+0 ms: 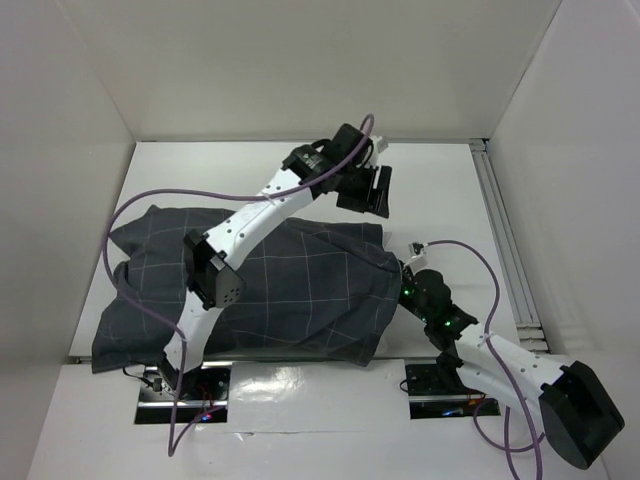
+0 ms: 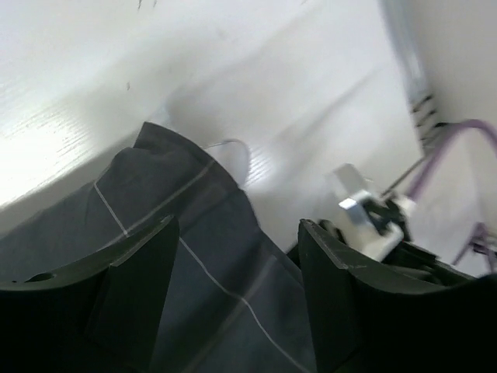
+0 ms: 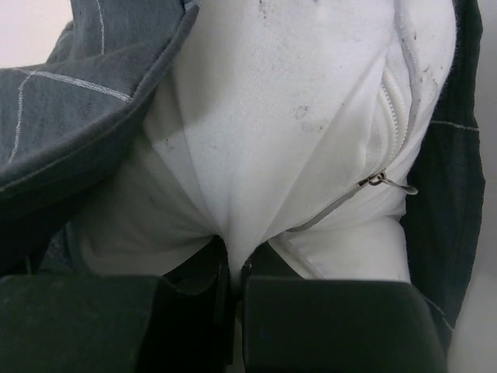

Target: Put the pillow into the pillowcase

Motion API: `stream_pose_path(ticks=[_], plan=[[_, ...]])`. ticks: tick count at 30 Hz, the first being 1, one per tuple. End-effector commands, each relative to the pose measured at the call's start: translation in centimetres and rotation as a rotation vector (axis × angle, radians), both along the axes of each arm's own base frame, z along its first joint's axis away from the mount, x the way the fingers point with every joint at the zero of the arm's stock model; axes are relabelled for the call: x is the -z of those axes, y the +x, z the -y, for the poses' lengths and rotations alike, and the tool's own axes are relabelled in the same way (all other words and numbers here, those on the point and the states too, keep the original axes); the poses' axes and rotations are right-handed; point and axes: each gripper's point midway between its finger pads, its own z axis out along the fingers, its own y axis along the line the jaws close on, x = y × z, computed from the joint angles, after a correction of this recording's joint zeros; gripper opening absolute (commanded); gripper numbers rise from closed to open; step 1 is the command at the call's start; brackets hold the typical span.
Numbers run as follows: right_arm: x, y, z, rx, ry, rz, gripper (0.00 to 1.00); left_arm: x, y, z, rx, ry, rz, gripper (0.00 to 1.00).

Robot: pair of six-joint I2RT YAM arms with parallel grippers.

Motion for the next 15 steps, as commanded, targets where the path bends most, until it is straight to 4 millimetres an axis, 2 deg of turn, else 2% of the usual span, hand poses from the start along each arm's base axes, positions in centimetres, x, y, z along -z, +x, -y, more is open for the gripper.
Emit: stream_pose_path(ticks=[1, 2, 6, 8, 10, 11, 12, 13, 14, 15], plan=[[-0.4, -0.2, -0.4, -0.028, -0.039, 0.016, 0.00, 0.5, 0.3, 0.6, 0.014, 0.056, 0.071, 0.76], [-0.4, -0.2, -0.4, -0.028, -0.039, 0.016, 0.00, 1.3, 0.1, 1.0, 0.033, 0.078, 0.079, 0.76], [-0.5, -0.1, -0.8, -0.037, -0.044, 0.009, 0.00, 7.3, -0.9, 2.1, 0.065, 0.204, 0.016, 0.78], [-0.9, 0.2, -0.8, -0.031, -0.053, 0.016, 0.00, 8.7, -1.1, 1.6, 0.069, 0.249, -0.007, 0.74], [-0.4, 0.1, -0.5, -0.022, -0.077, 0.006, 0.00, 8.8, -1.1, 1.3, 0.064, 0.261, -0.008, 0.54], [-0.8, 0.1, -0.5, -0.022, -0.069, 0.017, 0.00, 8.0, -1.2, 1.3, 0.055, 0.246, -0.004, 0.40], [-0.6, 0.1, -0.2, -0.010, -0.076, 0.012, 0.00, 7.5, -0.9, 0.8, 0.044, 0.241, -0.001, 0.09], [-0.3, 0.0, -0.2, -0.010, -0.084, 0.001, 0.00, 6.4, -0.9, 1.0, 0.049, 0.210, 0.015, 0.00], [-0.6, -0.2, -0.3, -0.019, -0.079, 0.009, 0.00, 4.0, -0.5, 0.9, 0.035, 0.155, 0.043, 0.00], [-0.3, -0.2, -0.3, -0.020, -0.085, 0.000, 0.00, 2.7, -0.6, 1.1, 0.043, 0.120, 0.060, 0.00]])
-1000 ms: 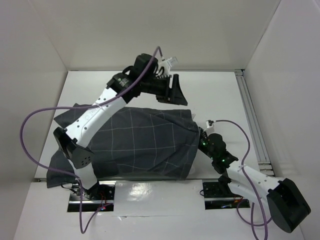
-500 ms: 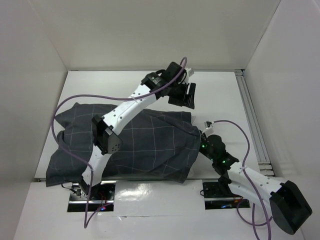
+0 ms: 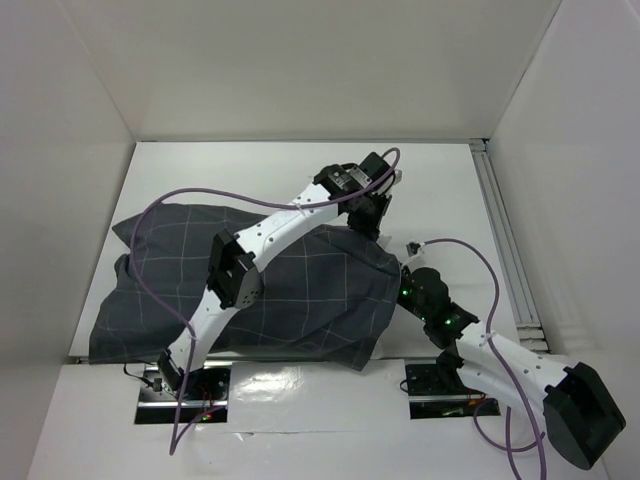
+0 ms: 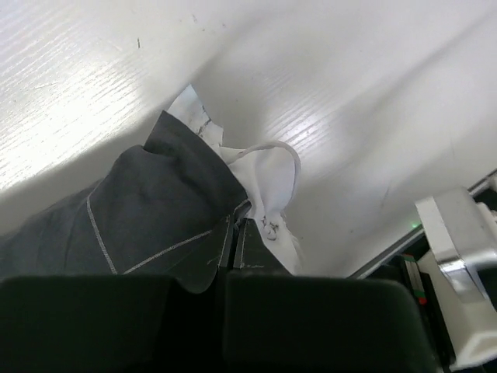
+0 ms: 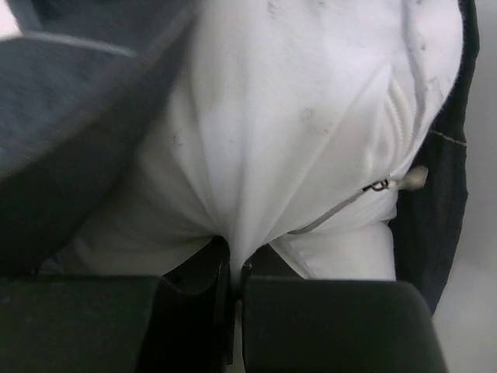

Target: Put the pillow into the pillowcase

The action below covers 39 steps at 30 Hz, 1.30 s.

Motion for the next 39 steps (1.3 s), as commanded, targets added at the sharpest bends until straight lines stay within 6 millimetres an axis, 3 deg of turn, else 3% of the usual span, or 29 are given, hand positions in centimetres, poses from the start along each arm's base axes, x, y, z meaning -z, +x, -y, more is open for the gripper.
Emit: stream_pose_path(ticks=[1, 2, 3, 8, 11, 14, 17, 19, 20, 21, 24, 25, 29, 31, 33, 35, 36, 37, 39], plan=[[-0.9, 0.0, -0.1, -0.005, -0.033, 0.028, 0.00, -7.9, 0.2, 0.0, 0.010, -0.168, 0.093, 0.00], [-0.6, 0.0, 0.0, -0.008, -0.046, 0.025, 0.00, -8.9, 0.3, -0.4, 0.005, -0.187, 0.102, 0.00], [-1.0, 0.1, 0.2, 0.004, -0.048, 0.029, 0.00, -11.6, 0.0, -0.4, 0.005, -0.246, 0.137, 0.00], [-1.0, 0.3, 0.9, 0.034, -0.076, 0.045, 0.00, -19.9, -1.4, -1.5, 0.032, -0.434, 0.225, 0.00], [-0.4, 0.3, 1.2, 0.037, -0.105, 0.043, 0.00, -22.1, -2.6, -1.3, 0.063, -0.509, 0.223, 0.00], [-0.9, 0.4, 1.1, 0.035, -0.106, 0.057, 0.00, -22.6, -3.6, -0.3, 0.108, -0.550, 0.204, 0.00], [-2.0, 0.8, 0.6, 0.025, -0.087, 0.098, 0.00, -21.8, -5.4, 2.4, 0.170, -0.577, 0.162, 0.00], [-3.4, 0.9, -0.6, -0.019, -0.048, 0.128, 0.00, -21.7, -5.3, 4.3, 0.190, -0.623, 0.141, 0.00], [-4.8, 1.1, -1.4, -0.047, -0.003, 0.176, 0.00, -22.0, -5.6, 5.3, 0.209, -0.651, 0.133, 0.00], [-4.8, 1.4, -2.2, -0.064, 0.011, 0.148, 0.00, -23.9, -5.9, 6.1, 0.237, -0.724, 0.139, 0.00], [-5.7, 0.0, -3.9, -0.162, 0.109, 0.160, 0.00, -23.5, -4.7, 7.5, 0.275, -0.800, 0.076, 0.00], [-4.8, -1.1, -4.1, -0.186, 0.130, 0.140, 0.00, -24.8, -4.6, 7.8, 0.290, -0.875, 0.057, 0.00], [-3.6, -0.9, -3.5, -0.143, 0.099, 0.114, 0.00, -22.5, -3.9, 9.1, 0.313, -0.890, -0.023, 0.00], [-4.3, -0.6, -3.2, -0.119, 0.096, 0.119, 0.00, -20.1, -3.9, 9.4, 0.310, -0.854, -0.080, 0.00], [-3.2, 0.2, -2.1, -0.039, 0.039, 0.076, 0.00, -17.4, -3.4, 9.2, 0.283, -0.777, -0.091, 0.00], [-3.3, 1.4, -0.9, 0.030, 0.017, 0.066, 0.00, -16.4, -3.3, 8.3, 0.280, -0.715, -0.058, 0.23], [-3.0, 1.9, -0.3, 0.057, 0.000, 0.050, 0.00, -16.4, -3.3, 7.7, 0.268, -0.684, -0.033, 0.57], [-2.7, 2.2, 0.2, 0.075, -0.010, 0.037, 0.00, -16.3, -2.3, 6.8, 0.216, -0.635, 0.021, 0.72], [-3.0, 3.8, 1.5, 0.140, -0.020, 0.025, 0.00, -17.2, -3.0, 4.1, 0.199, -0.555, 0.088, 0.86]])
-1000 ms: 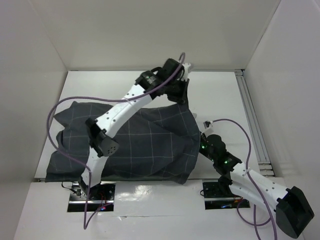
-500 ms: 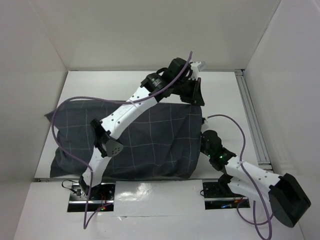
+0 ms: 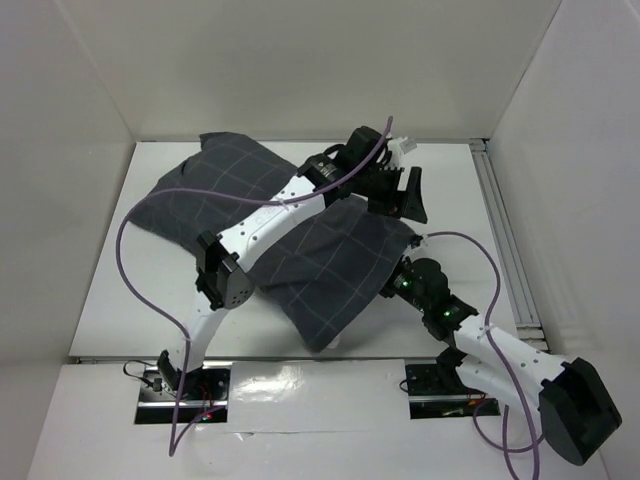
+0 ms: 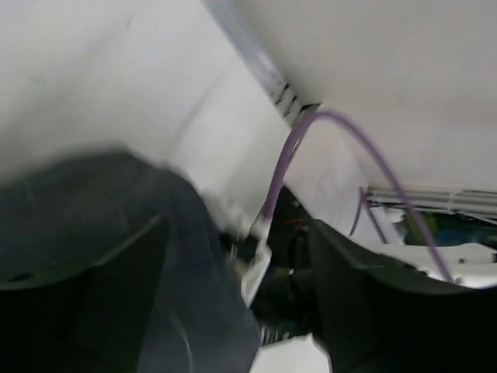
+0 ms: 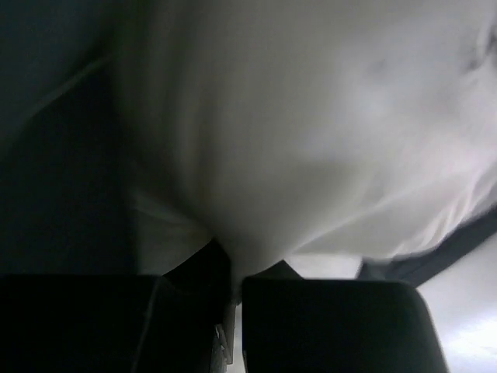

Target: Put the pillow into the pillowcase

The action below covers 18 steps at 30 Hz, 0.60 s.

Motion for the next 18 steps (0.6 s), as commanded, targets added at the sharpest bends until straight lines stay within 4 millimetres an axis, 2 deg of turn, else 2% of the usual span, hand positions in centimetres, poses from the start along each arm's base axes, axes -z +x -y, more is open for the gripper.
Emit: stream_pose_path(ticks=[1, 2, 3, 4, 5, 6, 7, 8, 9, 10, 11, 12, 13, 14, 15, 16, 17, 18], plan=[[-1.7, 3.3, 2.2, 0.141, -0.011, 0.000, 0.00, -5.6, -0.6, -4.2, -0.086, 0.051, 0.208, 0.95], [-1.5, 4.0, 2.5, 0.155, -0.015, -0.013, 0.00, -5.4, -1.0, -5.2, -0.113, 0.094, 0.226, 0.95], [-2.0, 5.2, 3.4, 0.184, -0.001, -0.007, 0.00, -7.3, -2.4, -7.2, -0.133, 0.123, 0.275, 0.95], [-2.1, 5.9, 3.7, 0.194, 0.004, -0.008, 0.00, -5.1, -2.9, -8.3, -0.198, 0.236, 0.308, 0.89], [-2.5, 7.3, 4.3, 0.204, 0.002, -0.012, 0.00, -4.6, -3.5, -9.4, -0.234, 0.291, 0.329, 0.83], [-2.8, 8.0, 4.4, 0.207, 0.007, -0.012, 0.00, -6.1, -5.1, -11.2, -0.281, 0.289, 0.357, 0.79], [-3.0, 8.6, 4.4, 0.199, -0.005, -0.008, 0.00, -5.2, -6.3, -11.9, -0.328, 0.342, 0.377, 0.75], [-2.2, 9.2, 4.4, 0.195, -0.025, -0.040, 0.00, -0.6, -8.0, -13.1, -0.317, 0.452, 0.335, 0.75], [-3.5, 10.1, 4.5, 0.187, -0.028, -0.022, 0.00, 0.6, -9.2, -13.5, -0.353, 0.466, 0.299, 0.75], [-2.9, 9.9, 4.5, 0.174, -0.051, -0.055, 0.03, 0.8, -10.6, -14.3, -0.377, 0.459, 0.293, 0.78], [-3.3, 10.3, 4.9, 0.180, -0.068, -0.045, 0.10, 4.9, -12.7, -15.0, -0.395, 0.535, 0.251, 0.80], [-3.2, 10.2, 5.3, 0.187, -0.079, -0.051, 0.19, 6.2, -13.8, -15.2, -0.402, 0.549, 0.241, 0.81], [-2.3, 9.5, 5.7, 0.197, -0.102, -0.096, 0.32, 7.2, -14.7, -15.2, -0.401, 0.553, 0.233, 0.81], [-2.5, 9.5, 6.4, 0.208, -0.118, -0.095, 0.56, 8.1, -16.2, -14.7, -0.378, 0.559, 0.238, 0.82], [-3.0, 9.4, 7.7, 0.234, -0.141, -0.075, 0.65, 9.0, -16.9, -14.8, -0.396, 0.570, 0.217, 0.82], [-2.3, 8.6, 8.5, 0.243, -0.168, -0.113, 0.76, 9.5, -17.1, -14.6, -0.399, 0.580, 0.216, 0.82], [-2.9, 8.2, 9.2, 0.250, -0.190, -0.086, 0.79, 10.5, -17.4, -14.2, -0.395, 0.602, 0.207, 0.82], [-2.7, 8.1, 10.6, 0.282, -0.208, -0.097, 0.82, 11.1, -17.4, -14.1, -0.406, 0.612, 0.193, 0.82]])
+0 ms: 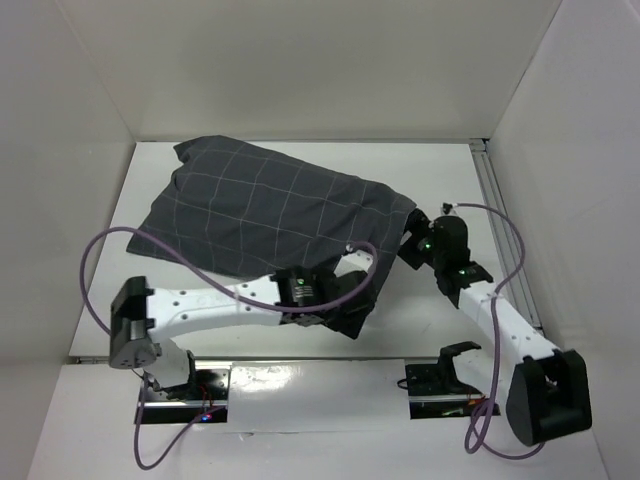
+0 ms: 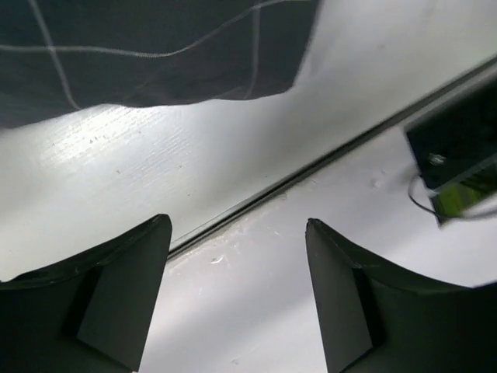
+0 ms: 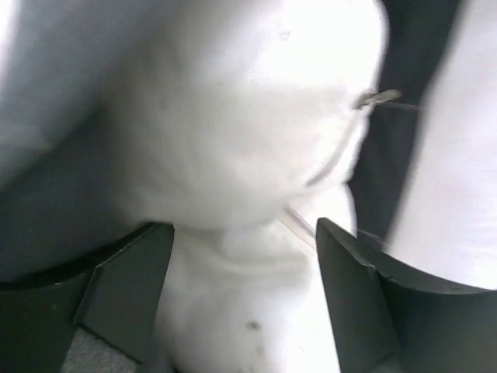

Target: Put the pillow into the pillowcase

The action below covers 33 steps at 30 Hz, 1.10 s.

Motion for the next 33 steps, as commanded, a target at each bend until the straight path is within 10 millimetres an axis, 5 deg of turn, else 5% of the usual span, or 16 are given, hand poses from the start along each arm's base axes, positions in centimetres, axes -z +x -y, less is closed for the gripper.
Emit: stream_pose_path(ticks=[1, 8, 18, 24, 30, 33], plan=[[-0.5, -1.6, 3.2, 0.027, -0.096, -0.030, 0.82, 1.0, 1.3, 1.3, -0.138, -0.025, 0.035, 0.82], [2.2, -5.4, 6.8, 0.042, -0.125, -0.123, 0.86, 5.8, 3.2, 3.1, -0.210, 0.092, 0.105, 0.81], [2.9, -7.9, 7.1, 0.015, -0.169, -0.133, 0.90, 6.9, 4.3, 5.1, -0.245, 0.061, 0.136, 0.86], [2.8, -8.0, 6.8, -0.001, -0.157, -0.131, 0.90, 6.9, 5.4, 4.4, -0.308, 0.090, 0.191, 0.52], [2.4, -7.7, 6.5, -0.011, -0.139, -0.110, 0.90, 6.4, 5.6, 3.4, -0.361, 0.129, 0.197, 0.31], [2.4, -7.8, 5.8, -0.045, -0.115, -0.105, 0.90, 5.1, 5.3, 2.6, -0.386, 0.102, 0.189, 0.07]])
